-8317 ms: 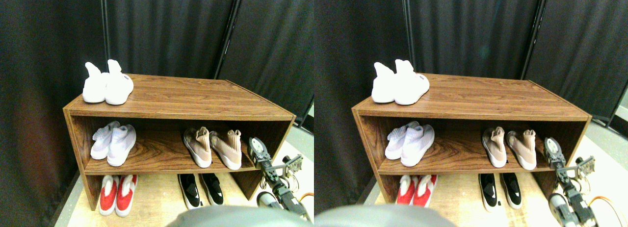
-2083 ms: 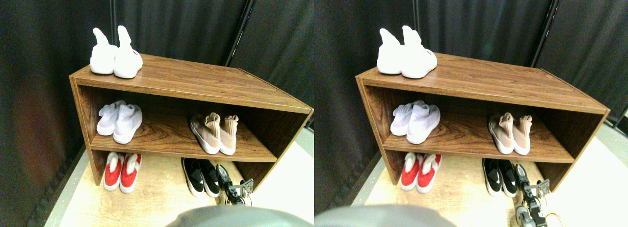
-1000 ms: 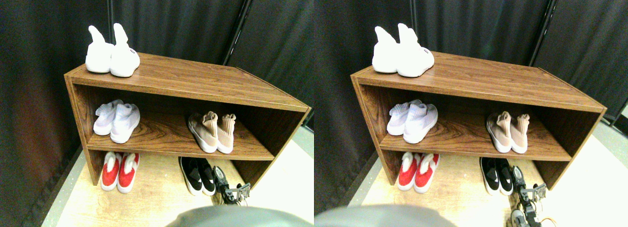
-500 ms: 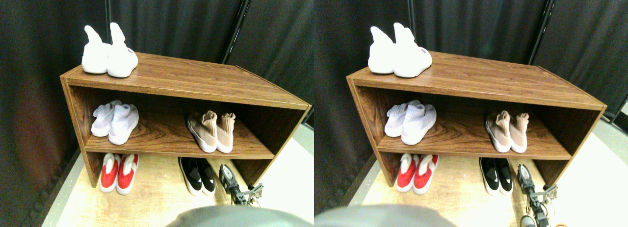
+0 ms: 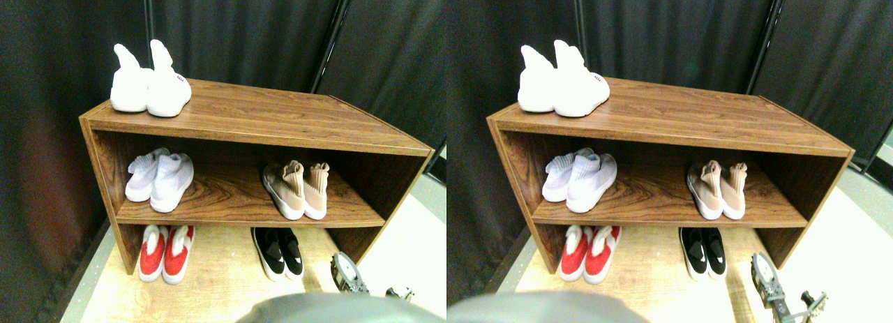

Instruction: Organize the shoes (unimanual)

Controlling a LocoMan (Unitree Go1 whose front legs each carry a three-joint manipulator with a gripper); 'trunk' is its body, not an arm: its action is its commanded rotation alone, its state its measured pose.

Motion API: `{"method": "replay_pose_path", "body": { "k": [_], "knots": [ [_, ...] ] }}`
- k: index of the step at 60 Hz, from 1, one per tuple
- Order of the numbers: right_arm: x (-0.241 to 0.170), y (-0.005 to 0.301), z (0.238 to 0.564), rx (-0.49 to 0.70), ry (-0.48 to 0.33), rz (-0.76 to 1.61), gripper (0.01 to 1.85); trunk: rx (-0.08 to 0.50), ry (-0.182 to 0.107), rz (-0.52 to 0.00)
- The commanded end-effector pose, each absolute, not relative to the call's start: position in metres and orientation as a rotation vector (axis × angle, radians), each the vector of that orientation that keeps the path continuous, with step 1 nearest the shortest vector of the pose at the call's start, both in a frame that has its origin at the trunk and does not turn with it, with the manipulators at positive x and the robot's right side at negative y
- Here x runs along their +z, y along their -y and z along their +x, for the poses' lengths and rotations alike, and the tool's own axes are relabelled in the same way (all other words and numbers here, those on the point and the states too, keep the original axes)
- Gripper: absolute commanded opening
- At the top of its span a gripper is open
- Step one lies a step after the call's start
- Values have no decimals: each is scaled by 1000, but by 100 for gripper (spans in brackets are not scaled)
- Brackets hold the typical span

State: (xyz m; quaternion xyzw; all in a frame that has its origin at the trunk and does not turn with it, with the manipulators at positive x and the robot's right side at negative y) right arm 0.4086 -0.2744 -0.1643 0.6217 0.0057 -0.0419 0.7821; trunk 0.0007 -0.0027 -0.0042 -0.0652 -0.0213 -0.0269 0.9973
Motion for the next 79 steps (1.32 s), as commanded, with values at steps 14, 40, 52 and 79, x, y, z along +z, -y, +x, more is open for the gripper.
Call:
{"method": "replay_pose_path", "body": {
  "k": [14,40,52,79],
  "knots": [
    [-117,265,376,74,60,1245,6,-72,90,-130],
    [-89,253,377,173,92,1221,6,-74,108,-130],
    [-78,241,378,201,73,1271,6,-77,111,-130],
    [-76,221,385,208,94,1273,6,-77,102,-123]
  ]
}}
